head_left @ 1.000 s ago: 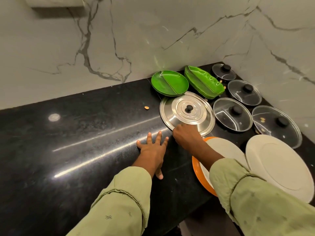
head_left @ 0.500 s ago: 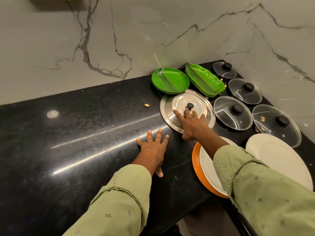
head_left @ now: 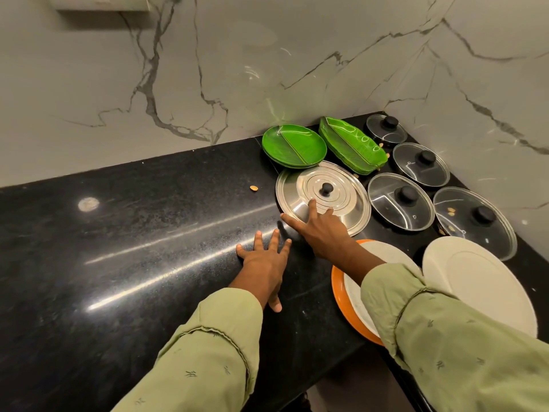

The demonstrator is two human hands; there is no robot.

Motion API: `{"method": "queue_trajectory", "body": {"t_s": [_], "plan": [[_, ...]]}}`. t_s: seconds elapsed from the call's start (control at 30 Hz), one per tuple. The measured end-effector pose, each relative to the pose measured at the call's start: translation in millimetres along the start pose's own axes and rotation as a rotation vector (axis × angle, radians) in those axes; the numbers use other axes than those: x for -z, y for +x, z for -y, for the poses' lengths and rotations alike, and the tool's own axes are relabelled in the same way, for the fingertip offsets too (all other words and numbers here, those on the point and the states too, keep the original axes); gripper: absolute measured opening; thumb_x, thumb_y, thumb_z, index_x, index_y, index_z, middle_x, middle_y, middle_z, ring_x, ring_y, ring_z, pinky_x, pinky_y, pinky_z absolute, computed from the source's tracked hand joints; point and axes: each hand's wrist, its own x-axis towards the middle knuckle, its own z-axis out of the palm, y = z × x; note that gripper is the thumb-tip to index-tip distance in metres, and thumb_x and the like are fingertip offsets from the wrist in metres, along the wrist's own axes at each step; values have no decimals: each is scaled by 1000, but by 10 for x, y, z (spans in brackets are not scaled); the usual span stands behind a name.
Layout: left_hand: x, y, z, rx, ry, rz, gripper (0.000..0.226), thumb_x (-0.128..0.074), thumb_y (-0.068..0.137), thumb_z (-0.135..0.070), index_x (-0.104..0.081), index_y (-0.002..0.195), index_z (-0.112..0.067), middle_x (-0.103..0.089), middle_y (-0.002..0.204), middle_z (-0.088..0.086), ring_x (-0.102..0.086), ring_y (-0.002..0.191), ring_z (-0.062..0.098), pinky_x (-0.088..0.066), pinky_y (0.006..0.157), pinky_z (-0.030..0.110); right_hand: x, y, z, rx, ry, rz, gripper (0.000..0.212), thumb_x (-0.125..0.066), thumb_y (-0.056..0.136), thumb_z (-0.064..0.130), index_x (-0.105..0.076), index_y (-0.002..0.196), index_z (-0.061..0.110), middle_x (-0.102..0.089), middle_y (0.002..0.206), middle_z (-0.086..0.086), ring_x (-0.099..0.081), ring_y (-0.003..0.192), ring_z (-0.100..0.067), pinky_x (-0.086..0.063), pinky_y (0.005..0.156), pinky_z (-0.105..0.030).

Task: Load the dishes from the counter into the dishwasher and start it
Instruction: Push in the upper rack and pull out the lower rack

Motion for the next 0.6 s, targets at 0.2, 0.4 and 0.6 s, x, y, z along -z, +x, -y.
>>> {"method": "queue_trajectory", "body": {"t_s": [0.2, 0.4, 0.6], "plan": [[4, -17, -2, 1, -1, -10, 146, -91, 64, -41, 24, 153, -28, 35, 159, 3, 26, 145, 42, -8, 110, 77, -83, -145, 41, -76, -40, -27, 60, -38, 104, 23, -5, 152, 37, -3, 154, -36, -41, 120, -65, -54, 84, -54], [-14, -40, 14, -3, 11, -29, 144, -90, 65, -43, 21, 154, -28, 32, 160, 3, 24, 146, 42, -8, 110, 76, 147, -305, 48, -200, -144, -81, 36, -38, 99, 17, -62, 126, 9, -28, 151, -28, -50, 111, -62, -56, 66, -42], [-16, -66, 31, -23, -13, -48, 143, -91, 64, -42, 20, 154, -30, 33, 160, 2, 24, 146, 40, -5, 110, 76, 385, -462, -179, -344, -194, -79, 5, -72, 73, 13, -76, 73, 10, -65, 117, -28, -66, 78, -55, -54, 44, -45]]}}
